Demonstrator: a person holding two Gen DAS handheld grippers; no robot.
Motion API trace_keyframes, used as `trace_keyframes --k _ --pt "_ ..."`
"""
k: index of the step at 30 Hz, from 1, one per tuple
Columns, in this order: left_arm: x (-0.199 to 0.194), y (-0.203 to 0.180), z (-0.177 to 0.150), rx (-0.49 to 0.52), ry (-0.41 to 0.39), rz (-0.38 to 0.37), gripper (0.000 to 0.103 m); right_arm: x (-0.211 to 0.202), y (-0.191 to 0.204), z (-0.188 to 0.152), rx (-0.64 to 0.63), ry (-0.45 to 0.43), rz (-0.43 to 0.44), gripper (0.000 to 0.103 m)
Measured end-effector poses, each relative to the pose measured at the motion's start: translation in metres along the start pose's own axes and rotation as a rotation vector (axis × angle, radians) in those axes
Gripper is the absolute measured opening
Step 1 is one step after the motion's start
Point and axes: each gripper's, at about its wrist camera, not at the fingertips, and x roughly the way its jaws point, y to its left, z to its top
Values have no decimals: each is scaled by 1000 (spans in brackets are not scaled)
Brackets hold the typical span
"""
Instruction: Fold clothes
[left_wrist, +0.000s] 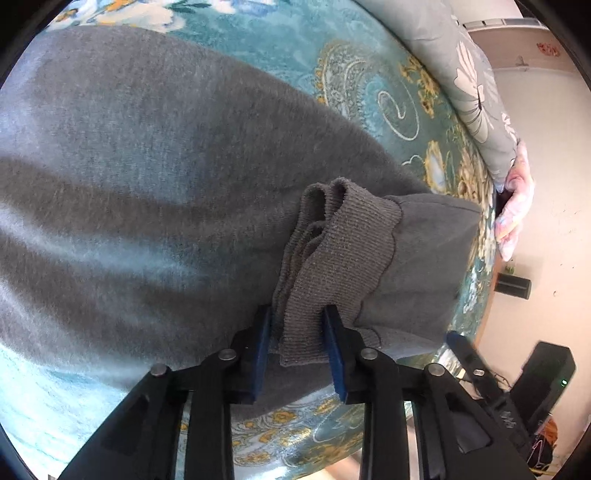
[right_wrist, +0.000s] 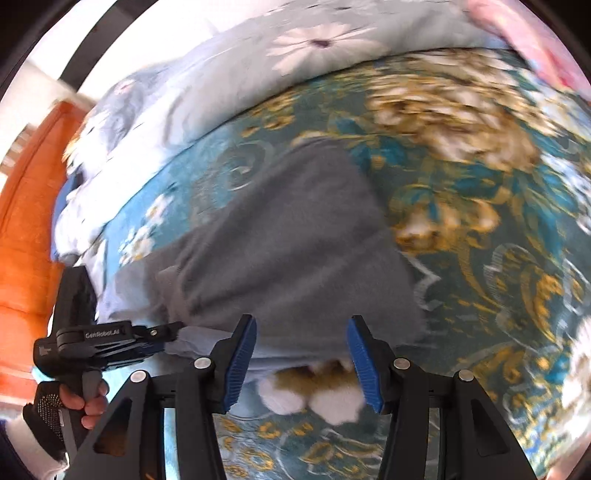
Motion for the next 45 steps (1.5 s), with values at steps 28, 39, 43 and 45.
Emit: trace_keyframes --k 28,39,43,45 --pt "-124 235 -20 -549 -550 -90 62 19 53 -3 -97 92 -105 55" --pt "-125 264 -7 -366 -545 -195 62 22 79 -7 -168 131 -149 55" --pt "-124 277 -5 -385 -579 -279 62 28 89 -11 -205 156 -166 55" --pt "-122 286 -3 -410 -597 -328 62 32 95 -13 -218 169 -170 55"
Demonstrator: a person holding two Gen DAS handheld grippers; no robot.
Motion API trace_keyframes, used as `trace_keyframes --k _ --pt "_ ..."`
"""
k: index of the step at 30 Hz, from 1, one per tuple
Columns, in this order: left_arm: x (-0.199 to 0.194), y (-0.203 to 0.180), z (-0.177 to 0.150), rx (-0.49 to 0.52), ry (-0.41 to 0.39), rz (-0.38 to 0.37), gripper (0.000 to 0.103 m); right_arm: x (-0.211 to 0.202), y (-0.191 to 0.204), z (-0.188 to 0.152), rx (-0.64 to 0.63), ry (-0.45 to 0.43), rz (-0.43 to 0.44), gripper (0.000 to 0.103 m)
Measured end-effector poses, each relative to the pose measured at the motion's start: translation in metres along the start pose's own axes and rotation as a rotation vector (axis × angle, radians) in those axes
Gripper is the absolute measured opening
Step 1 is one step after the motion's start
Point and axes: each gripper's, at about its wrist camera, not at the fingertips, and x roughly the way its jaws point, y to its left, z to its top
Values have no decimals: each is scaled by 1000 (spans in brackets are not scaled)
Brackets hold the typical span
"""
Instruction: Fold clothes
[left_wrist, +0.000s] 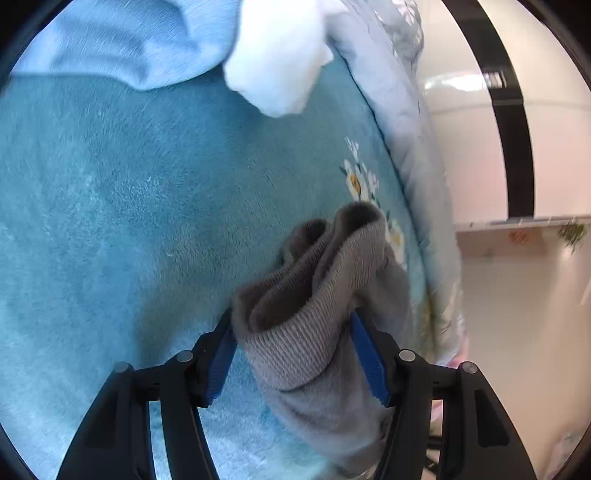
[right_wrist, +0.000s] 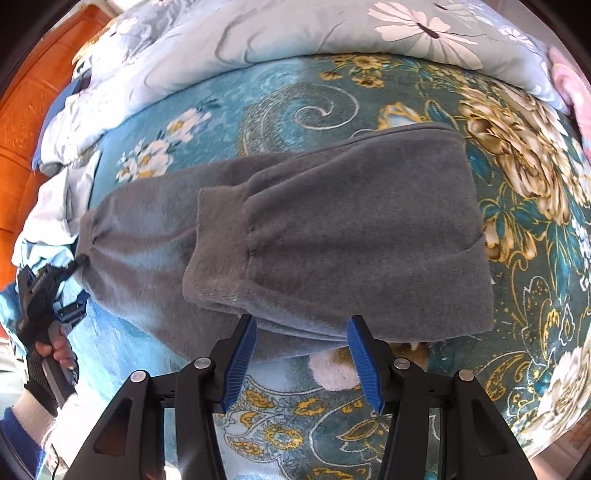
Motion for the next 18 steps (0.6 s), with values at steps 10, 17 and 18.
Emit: trace_keyframes --k 10,17,18 --pt "2 17 7 -16 5 -81 45 0 31 7 -109 20 -33 55" --pt "-15 5 -3 -2 -25 -11 28 1 43 15 -122 27 -31 55" --pt "-18 0 -4 19 -30 10 25 0 45 15 -126 28 -31 55"
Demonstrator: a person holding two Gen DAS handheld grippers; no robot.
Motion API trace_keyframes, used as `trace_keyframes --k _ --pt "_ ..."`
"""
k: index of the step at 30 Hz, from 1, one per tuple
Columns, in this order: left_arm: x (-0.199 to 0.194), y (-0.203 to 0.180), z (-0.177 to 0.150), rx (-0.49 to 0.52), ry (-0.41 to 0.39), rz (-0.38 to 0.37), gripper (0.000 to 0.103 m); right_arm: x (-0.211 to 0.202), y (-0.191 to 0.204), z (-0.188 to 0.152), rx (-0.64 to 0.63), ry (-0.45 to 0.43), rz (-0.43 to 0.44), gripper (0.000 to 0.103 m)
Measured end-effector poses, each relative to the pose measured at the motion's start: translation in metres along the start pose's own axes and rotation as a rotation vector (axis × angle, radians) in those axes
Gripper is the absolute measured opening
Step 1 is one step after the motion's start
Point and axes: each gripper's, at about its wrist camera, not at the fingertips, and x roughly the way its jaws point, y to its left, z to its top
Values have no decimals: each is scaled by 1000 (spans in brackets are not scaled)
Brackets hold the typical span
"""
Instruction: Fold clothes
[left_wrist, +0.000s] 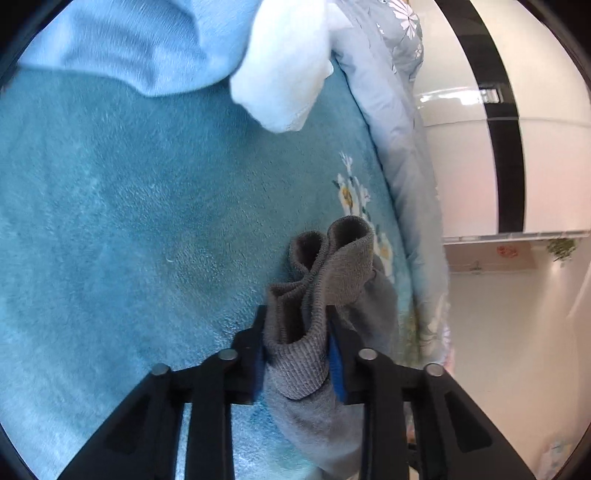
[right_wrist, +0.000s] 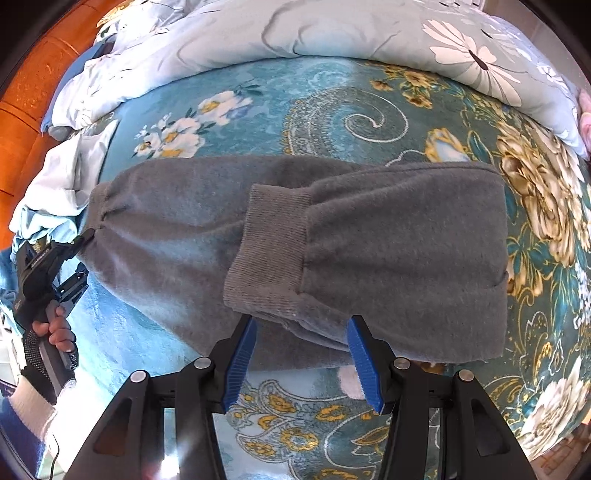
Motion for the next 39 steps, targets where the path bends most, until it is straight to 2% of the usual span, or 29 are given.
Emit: trace_keyframes --k 6,9,11,15,19,22,26,31,35,39 --pt "-7 -66 -16 219 -17 134 19 -8 2 8 6 -3 -3 55" --pt "-22 -84 -29 327 -21 168 19 -16 -2 14 26 -17 0 55" --pt "-7 -114 -35 392 -26 181 19 -21 -5 16 30 -25 -1 55" --pt "30 -173 -40 480 -30 185 19 -33 -15 18 47 -44 3 55" --pt "12 -217 -64 585 -24 153 18 -45 -35 15 79 -65 8 55" --pt "18 -256 -85 649 -9 110 19 -54 -54 10 112 -81 12 55" --pt "37 -312 -122 730 29 27 19 -68 -88 -1 162 -105 14 55" --pt "77 -375 -192 846 126 -51 19 -85 -142 -16 227 -123 1 55" --pt "132 -404 -257 921 230 -49 19 -96 -189 -30 288 -132 -13 55" --pt "188 -405 -309 939 341 -14 19 -100 -234 -41 331 -131 -33 55"
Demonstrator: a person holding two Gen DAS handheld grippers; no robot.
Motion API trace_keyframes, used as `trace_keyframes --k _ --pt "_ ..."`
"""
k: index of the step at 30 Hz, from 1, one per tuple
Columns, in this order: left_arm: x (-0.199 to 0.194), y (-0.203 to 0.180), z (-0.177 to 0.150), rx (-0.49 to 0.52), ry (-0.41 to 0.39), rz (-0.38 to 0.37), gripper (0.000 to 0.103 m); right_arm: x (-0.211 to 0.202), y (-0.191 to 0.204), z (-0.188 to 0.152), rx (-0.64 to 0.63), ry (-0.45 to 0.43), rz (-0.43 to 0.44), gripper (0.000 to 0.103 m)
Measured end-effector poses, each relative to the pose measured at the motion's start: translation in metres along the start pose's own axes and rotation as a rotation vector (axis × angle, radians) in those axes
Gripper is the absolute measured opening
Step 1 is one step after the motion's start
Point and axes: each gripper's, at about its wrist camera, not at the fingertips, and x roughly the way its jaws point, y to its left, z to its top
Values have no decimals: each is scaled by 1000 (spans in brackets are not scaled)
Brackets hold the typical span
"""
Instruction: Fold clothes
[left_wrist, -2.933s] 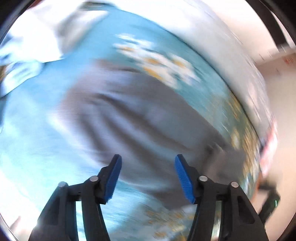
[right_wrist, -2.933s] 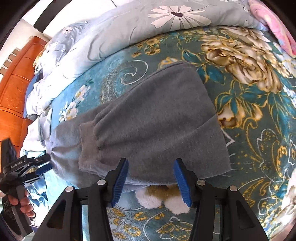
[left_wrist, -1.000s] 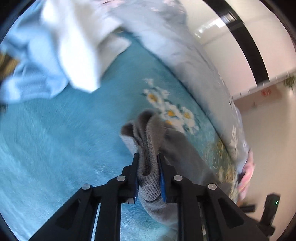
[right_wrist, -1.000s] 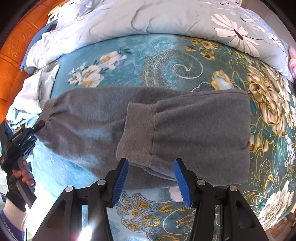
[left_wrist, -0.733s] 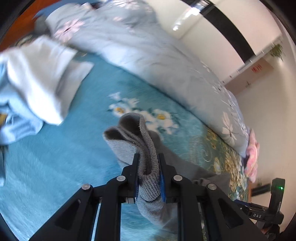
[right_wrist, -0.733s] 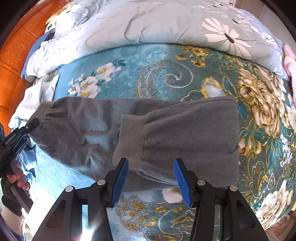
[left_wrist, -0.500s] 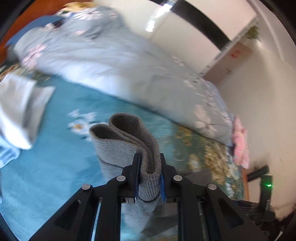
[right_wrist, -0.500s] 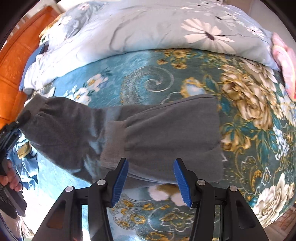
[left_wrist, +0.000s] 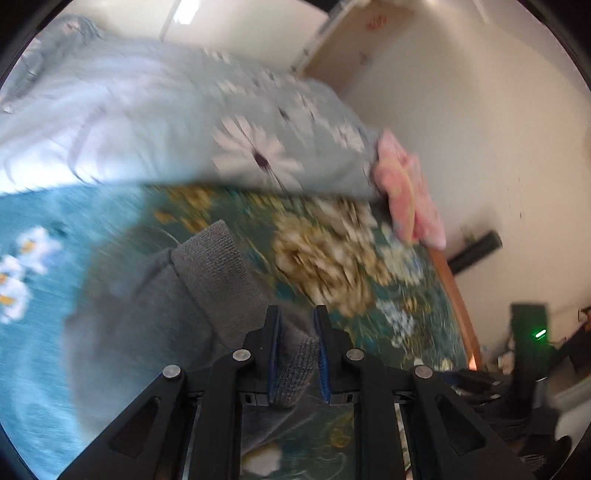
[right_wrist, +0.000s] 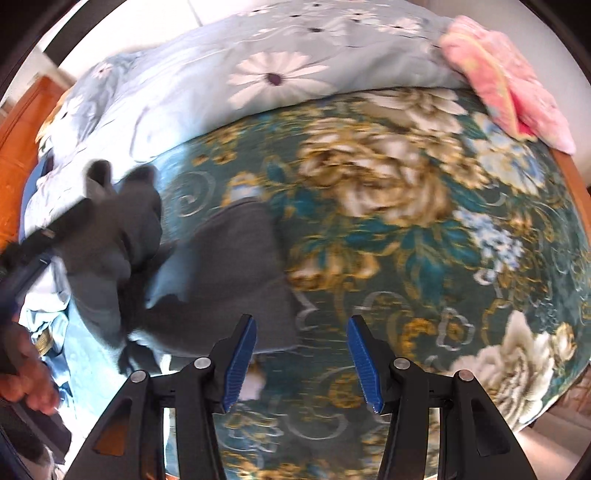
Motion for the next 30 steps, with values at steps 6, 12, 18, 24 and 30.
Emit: trace_keyframes --k 6,12,18,24,30 --pt "65 -14 -19 -16 154 31 12 2 -45 -1 45 12 -17 55" --pt "39 -5 -24 -38 163 44 12 12 -56 3 69 17 6 55" --pt "-22 41 -27 -81 148 215 24 35 -19 13 20 16 151 57" --pt "-51 111 -46 -265 200 395 50 81 43 19 -82 90 328 63" --pt "-54 140 -66 -372 222 439 59 114 62 21 -142 134 326 64"
